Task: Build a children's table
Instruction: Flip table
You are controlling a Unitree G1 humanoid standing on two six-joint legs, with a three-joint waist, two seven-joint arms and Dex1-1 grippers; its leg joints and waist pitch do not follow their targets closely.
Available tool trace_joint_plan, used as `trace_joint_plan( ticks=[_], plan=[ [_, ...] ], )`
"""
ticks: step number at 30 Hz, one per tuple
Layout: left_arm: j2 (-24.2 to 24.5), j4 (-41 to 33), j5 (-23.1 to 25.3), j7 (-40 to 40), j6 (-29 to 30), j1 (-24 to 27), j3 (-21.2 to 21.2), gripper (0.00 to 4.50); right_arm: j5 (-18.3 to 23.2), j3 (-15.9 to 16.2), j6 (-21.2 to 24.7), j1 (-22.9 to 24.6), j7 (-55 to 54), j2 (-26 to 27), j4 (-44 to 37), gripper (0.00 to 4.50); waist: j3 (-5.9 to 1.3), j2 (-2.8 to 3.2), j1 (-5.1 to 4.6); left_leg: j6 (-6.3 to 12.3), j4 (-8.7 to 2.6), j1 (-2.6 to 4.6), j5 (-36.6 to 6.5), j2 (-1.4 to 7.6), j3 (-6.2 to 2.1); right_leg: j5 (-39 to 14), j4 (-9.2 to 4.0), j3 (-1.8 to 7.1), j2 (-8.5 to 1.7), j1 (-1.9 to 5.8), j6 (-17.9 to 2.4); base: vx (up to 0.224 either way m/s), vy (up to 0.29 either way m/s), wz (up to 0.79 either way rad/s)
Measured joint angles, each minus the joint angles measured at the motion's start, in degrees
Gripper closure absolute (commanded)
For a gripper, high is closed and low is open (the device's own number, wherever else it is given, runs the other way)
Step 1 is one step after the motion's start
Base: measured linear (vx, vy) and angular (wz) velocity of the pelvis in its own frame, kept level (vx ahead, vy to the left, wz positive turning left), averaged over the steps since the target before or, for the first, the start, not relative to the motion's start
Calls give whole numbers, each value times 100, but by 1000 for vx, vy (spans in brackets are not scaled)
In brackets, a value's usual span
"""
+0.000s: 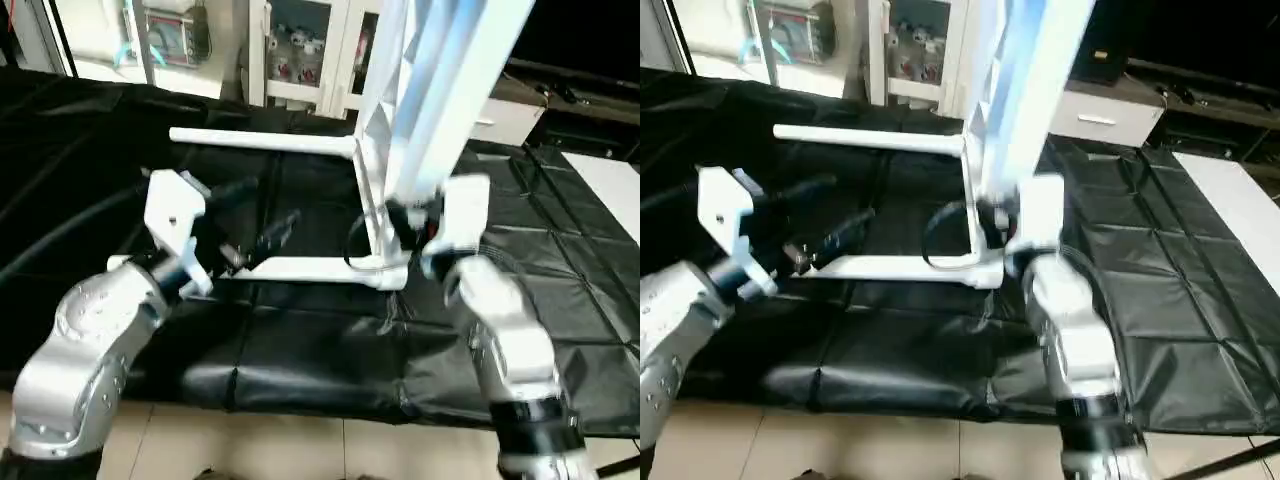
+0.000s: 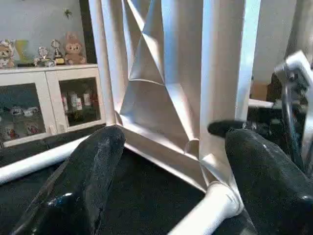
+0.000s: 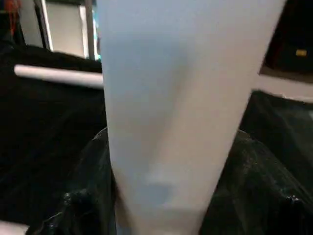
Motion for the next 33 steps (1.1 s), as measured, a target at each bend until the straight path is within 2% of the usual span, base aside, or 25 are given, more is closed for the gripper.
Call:
trace_joint_plan(
  ticks=[10,15,19,23,30,33],
  plan=[
    [40,0,0,17,11,-26,-2,69,33,-56,-602,-82,119,47,571,142,7,11,1,-5,0,3,3,1,-1,3,8,-1,1,0,-4,0,0,0],
    [67,0,20,114,12,-54,21,69,35,-99,-698,-243,147,36,803,187,7,11,9,-6,0,3,4,1,-2,4,10,-2,1,0,-6,0,0,0],
    [172,4,224,141,-49,-83,61,69,32,-193,-806,-275,142,-50,949,216,6,9,2,-7,0,4,5,2,-2,6,10,-2,1,0,-9,0,0,0],
    [225,53,357,214,-207,-292,85,69,-6,-266,-926,-339,157,-135,1127,244,6,9,-1,-8,0,7,5,2,-1,6,14,-2,1,0,-10,0,0,0],
    [302,52,593,301,-267,-349,66,69,-100,-258,-973,-469,121,-263,1310,252,8,12,-9,-9,0,6,6,3,3,6,17,0,3,-4,-10,0,0,0],
    [312,39,629,319,-268,-715,66,69,-176,-256,-979,-636,71,-395,1526,252,19,17,32,-11,0,-2,7,2,5,7,17,-1,0,-8,-11,0,0,0]
  ],
)
